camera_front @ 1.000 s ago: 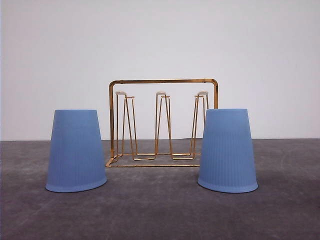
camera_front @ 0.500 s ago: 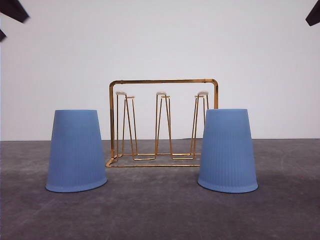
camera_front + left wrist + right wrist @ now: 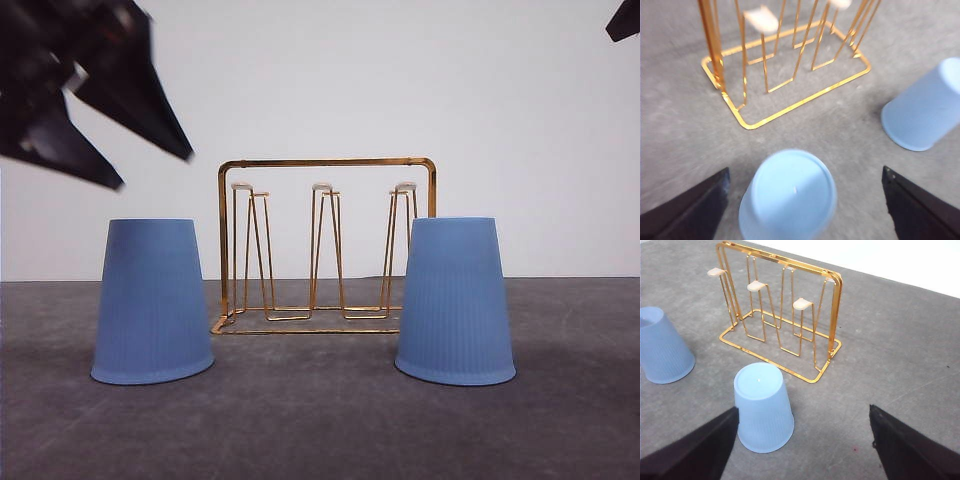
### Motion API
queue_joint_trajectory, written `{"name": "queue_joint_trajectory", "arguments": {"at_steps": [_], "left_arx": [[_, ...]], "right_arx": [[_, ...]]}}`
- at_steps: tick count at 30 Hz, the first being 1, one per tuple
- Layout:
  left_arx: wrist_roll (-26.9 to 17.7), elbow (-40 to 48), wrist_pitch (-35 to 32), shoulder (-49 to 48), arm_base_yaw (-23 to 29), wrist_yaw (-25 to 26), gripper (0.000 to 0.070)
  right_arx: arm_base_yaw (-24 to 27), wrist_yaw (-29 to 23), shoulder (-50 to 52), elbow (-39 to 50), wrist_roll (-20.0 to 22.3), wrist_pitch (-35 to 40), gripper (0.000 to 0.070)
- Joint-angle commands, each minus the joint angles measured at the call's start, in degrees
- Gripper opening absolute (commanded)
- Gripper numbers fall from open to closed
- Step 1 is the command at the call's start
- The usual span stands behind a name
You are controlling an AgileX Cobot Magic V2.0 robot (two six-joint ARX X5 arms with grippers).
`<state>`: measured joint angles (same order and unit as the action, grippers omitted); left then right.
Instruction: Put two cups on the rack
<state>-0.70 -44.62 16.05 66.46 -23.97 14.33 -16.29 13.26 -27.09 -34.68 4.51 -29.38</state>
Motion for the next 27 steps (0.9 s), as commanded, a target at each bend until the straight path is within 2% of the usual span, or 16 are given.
{"name": "queue_joint_trajectory", "arguments": {"at_steps": [1,8,14,16,20,27], "left_arx": [[0.12,-0.94,-1.22,2.73,-0.65,0.07,0.0601],[0.12,-0.94,-1.61,10.83,-1.74,-0.14,0.0597],[0.12,-0.94,-2.0,14.31,-2.01,-3.64,0.0585],[0.12,-0.95,-2.45,14.44,-2.01,-3.96,0.053],[0.12,-1.42,-2.71,14.38,-1.99,-3.98,0.0348],[0.12,-7.28,2.47,14.29,-1.98,-4.0,0.0333]], "right_arx": [[-0.17,-0.28,-0.17,-0.59,0.38,0.63,0.053],[-0.17,-1.71,-0.17,-0.59,0.39,0.63,0.053],[-0.17,-1.71,-0.15,-0.59,0.39,0.63,0.053],[-0.17,-1.7,-0.15,-0.59,0.39,0.63,0.053],[-0.17,-1.7,-0.15,-0.59,0.37,0.63,0.053],[-0.17,-1.7,-0.15,-0.59,0.37,0.63,0.053]]}}
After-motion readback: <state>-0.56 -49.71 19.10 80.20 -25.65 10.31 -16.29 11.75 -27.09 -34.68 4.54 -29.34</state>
